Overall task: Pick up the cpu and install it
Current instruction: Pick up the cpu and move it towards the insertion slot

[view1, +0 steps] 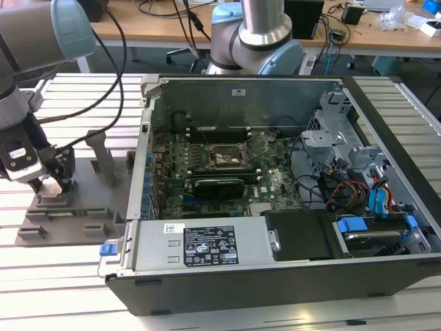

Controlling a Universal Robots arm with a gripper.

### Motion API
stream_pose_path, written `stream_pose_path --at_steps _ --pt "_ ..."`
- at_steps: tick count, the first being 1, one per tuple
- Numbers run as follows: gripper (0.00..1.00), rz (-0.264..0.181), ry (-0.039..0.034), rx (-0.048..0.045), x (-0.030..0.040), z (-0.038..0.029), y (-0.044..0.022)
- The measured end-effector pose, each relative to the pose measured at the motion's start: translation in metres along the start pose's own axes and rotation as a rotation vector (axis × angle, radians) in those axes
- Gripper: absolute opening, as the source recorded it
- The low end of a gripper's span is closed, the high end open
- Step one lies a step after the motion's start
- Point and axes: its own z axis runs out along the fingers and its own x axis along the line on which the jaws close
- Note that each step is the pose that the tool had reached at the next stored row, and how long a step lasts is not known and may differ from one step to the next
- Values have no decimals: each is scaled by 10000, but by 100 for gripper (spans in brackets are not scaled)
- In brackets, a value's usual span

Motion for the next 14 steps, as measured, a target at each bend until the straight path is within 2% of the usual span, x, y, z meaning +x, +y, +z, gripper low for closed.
stream_pose_path --at_steps 8,14 --pt "55 0 0 7 -7 -231 -7" --pt "55 0 0 9 -9 -331 -10"
